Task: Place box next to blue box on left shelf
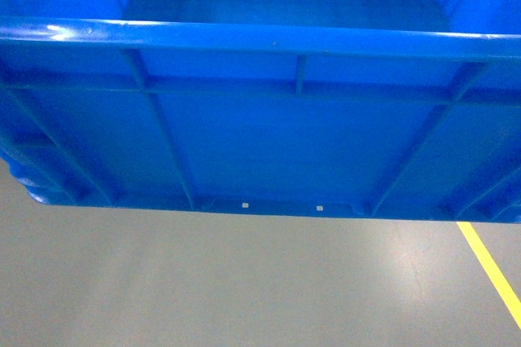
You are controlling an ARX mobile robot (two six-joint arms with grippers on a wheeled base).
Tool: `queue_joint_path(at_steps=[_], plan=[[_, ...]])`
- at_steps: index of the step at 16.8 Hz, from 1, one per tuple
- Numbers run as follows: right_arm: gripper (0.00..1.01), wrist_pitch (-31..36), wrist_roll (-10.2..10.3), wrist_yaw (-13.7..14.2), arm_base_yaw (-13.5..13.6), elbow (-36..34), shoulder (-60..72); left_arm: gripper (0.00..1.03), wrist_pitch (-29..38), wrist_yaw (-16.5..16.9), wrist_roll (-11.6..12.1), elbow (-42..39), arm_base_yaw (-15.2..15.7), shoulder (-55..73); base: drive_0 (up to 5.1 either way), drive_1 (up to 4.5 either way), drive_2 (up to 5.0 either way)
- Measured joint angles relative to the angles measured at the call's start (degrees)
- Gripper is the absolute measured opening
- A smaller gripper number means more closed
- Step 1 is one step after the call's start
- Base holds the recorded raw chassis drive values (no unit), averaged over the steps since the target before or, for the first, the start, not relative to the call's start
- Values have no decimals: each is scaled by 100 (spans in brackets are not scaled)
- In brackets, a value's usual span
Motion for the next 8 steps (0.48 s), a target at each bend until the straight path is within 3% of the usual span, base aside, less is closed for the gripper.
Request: queue_joint_path(at_steps=[8], plan=[[8,-28,4,0,0,0,0,10,2,7,2,0,0,0,-5,400,-409]])
